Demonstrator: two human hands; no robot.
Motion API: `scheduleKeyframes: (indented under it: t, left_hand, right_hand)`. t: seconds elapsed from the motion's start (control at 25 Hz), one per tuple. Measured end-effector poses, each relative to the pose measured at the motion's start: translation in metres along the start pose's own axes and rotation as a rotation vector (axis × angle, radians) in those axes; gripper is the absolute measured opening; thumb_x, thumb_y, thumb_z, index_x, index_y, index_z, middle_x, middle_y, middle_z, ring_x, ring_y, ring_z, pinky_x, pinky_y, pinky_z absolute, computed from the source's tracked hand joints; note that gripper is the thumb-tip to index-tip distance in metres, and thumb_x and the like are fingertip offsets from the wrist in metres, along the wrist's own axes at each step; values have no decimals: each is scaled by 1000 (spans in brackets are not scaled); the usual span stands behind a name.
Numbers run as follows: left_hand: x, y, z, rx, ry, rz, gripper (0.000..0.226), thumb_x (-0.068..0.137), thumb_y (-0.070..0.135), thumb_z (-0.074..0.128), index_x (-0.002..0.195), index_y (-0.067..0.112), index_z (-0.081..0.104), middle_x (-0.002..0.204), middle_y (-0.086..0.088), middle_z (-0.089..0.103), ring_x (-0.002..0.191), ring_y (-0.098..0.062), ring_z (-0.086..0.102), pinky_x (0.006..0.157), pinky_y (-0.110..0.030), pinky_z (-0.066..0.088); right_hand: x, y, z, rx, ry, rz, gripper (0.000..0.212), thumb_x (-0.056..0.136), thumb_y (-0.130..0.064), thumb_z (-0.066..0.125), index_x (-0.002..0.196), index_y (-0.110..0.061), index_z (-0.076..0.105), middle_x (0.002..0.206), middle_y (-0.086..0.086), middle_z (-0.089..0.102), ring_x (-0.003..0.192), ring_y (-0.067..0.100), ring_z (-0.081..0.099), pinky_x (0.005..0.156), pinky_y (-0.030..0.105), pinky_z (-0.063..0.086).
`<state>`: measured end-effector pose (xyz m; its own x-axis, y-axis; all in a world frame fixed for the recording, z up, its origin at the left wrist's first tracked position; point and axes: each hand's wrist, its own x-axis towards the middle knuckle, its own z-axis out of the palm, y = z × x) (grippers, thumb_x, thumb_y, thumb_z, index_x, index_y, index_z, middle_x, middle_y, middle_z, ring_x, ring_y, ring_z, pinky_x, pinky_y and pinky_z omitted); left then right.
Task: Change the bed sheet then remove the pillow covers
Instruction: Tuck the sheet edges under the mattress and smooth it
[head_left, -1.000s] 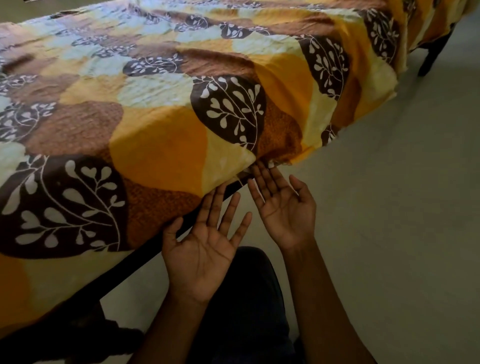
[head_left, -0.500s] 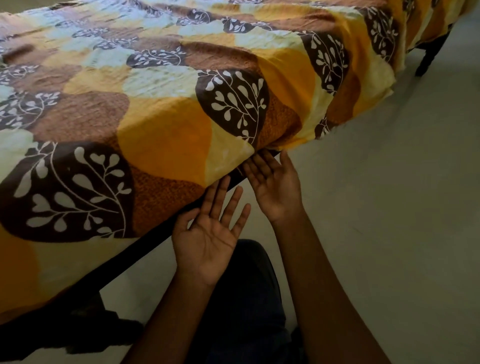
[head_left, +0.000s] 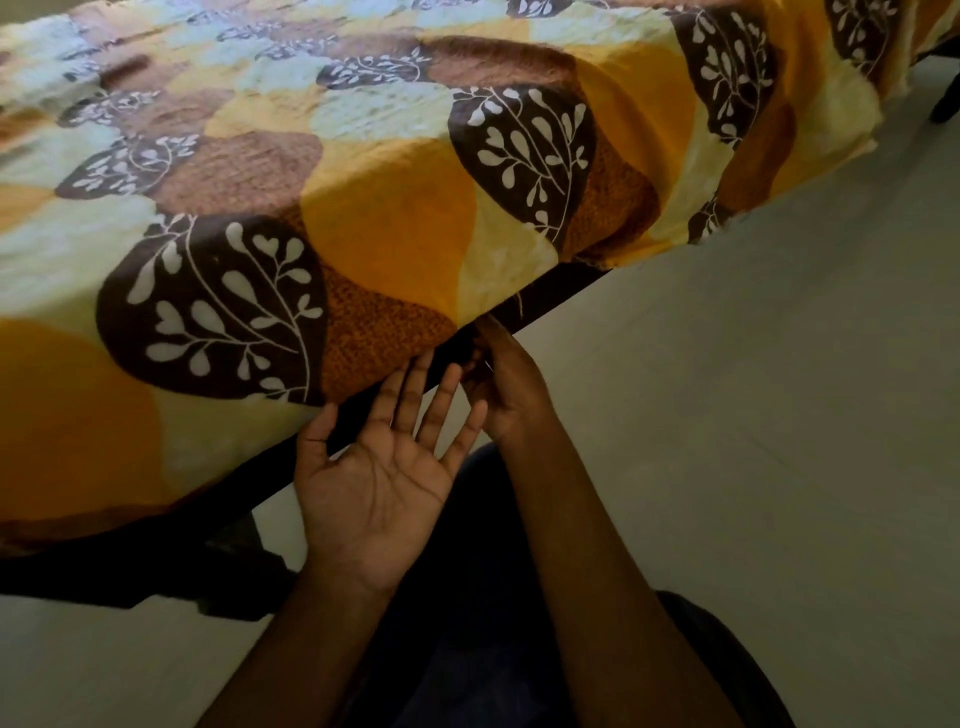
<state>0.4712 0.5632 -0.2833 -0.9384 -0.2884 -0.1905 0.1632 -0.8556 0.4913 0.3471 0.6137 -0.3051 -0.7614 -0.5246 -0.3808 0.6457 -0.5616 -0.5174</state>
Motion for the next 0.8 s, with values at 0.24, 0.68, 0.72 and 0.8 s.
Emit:
scheduleKeyframes:
  t: [0.24,0.68,0.72,0.8]
  left_hand:
    - [-3,1,-19,66,33,-36,62,93,46,27,146,21,7,153,-4,20,142,-24,20,115,-52,14]
    - [10,-6,-7,-63,-7,63,52,83,38,41,126,11,54,135,-9,53,124,-25,52,103,-52,36]
    - [9,-12,-4,-42,45,85,51,82,37,41,124,12,58,131,-8,58,120,-25,55,100,-51,39]
    - [9,-25,2,22,127,67,49,86,34,39,127,15,58,125,-6,62,118,-24,57,99,-47,46]
  right_hand:
    - [-8,-6,-6,184,-46,-4,13,93,-13,52,98,-6,62,85,5,69,74,8,68,72,17,56]
    - [-15,-23,10,112,-242,-21,58,94,-54,34,131,-12,46,127,9,55,110,18,55,99,30,40]
    - [-22,-27,2,36,-200,-37,48,95,-44,40,128,-11,50,124,9,58,112,19,57,98,29,44]
    - [-44,-33,-21,-143,-77,-94,30,97,-27,45,119,-12,58,116,8,65,108,17,62,92,27,49]
